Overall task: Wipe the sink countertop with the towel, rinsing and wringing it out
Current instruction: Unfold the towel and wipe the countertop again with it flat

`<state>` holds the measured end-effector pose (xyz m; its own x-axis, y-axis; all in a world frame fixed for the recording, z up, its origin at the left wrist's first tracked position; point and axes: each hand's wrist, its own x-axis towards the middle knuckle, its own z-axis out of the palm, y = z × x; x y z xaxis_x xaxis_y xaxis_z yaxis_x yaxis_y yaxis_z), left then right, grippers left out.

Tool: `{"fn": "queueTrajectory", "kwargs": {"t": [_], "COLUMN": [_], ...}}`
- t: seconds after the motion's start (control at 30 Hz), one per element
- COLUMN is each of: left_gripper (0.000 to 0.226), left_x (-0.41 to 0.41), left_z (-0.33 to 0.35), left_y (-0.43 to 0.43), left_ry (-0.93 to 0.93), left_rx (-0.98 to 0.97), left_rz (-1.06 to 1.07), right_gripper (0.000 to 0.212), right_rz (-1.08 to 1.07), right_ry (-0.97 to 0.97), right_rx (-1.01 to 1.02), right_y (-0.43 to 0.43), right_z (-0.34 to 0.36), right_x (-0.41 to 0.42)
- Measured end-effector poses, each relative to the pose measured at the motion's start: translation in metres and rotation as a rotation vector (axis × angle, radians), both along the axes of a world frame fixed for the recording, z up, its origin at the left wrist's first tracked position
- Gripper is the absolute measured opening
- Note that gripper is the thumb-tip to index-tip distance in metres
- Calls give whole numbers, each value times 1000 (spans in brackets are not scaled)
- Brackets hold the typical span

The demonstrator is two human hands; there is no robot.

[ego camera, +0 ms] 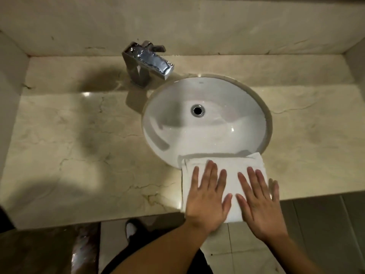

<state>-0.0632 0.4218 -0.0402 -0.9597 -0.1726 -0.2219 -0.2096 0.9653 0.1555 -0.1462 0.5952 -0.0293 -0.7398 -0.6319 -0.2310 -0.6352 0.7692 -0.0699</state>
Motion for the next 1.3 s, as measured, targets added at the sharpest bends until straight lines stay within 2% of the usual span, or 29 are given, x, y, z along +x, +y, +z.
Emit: {"fn": "queueTrajectory", "kwargs": {"t": [0.13,0.2,0.3,0.5,0.63,0.9,1.13,1.3], "left_gripper": [69,68,68,68,72,74,75,82], "left_x": [11,22,56,150,171,89,0,-30], "left_z": [0,0,0,-3,-5,-20,-20,-15], "left_y": [-10,-21,-58,-177,-240,-336,-422,-455], "left_ry": [-12,12,41,104,109,180,183,168], "left_rx": [-9,-13,-16,27,-2,-124,-89,-90], "left_rz": [-15,5,56,200,267,184,67,-46], "right_gripper": [65,67,69,66,67,67,70,69], "right_rz": [-181,-200,-93,22,75,15,-119,-192], "right_ry": [59,93,106,35,6,34,-2,-17], "right_rx": [-65,-61,-73,-135,-149,-108,-144,-129], "right_y": [-29,-45,-79,-210,-279,-370,-443,-462], "right_z": [-11,-17,-18,-17,-13,-16,-17,-14], "right_x": [31,47,73,147,158,86,19,8]}}
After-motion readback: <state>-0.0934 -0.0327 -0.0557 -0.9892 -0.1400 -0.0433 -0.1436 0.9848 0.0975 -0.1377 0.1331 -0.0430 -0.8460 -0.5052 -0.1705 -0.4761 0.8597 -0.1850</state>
